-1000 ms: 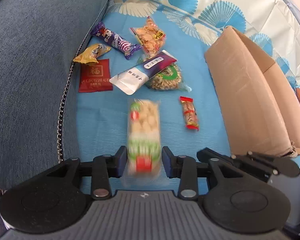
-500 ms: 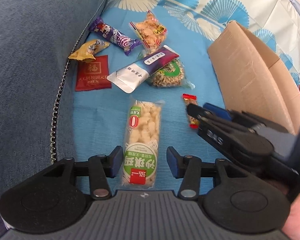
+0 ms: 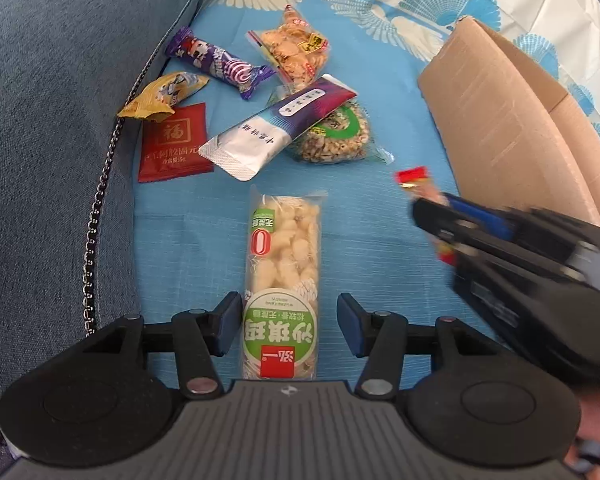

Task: Organize snacks
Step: 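Grasp the white-green peanut bar with the left tool while the right tool grasps the small red candy, then lift the peanut bar and red candy from the sofa with both tools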

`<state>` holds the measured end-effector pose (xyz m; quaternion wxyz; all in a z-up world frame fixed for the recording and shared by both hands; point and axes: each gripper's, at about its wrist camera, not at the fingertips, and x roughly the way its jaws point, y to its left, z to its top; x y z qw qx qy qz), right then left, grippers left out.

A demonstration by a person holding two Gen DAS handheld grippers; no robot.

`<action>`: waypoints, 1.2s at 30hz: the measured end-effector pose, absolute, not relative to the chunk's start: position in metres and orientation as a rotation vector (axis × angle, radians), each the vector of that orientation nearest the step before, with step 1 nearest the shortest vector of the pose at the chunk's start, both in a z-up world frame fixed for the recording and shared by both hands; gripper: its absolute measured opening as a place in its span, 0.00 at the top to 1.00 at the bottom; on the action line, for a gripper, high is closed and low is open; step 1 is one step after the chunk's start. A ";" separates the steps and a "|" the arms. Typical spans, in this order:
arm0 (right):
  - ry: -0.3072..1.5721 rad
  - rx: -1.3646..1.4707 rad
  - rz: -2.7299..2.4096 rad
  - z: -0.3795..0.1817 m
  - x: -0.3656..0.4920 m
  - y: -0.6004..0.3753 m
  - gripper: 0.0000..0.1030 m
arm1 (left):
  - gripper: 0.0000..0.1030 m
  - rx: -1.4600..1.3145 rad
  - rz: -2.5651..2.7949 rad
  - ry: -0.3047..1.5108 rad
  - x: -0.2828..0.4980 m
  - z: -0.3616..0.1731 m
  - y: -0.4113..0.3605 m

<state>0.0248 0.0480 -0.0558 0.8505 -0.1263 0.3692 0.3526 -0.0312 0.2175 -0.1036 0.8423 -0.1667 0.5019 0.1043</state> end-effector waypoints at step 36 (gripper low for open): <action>0.895 -0.238 0.836 -0.086 -0.030 -0.001 0.81 | 0.54 -0.301 0.170 1.104 -0.024 -0.105 0.210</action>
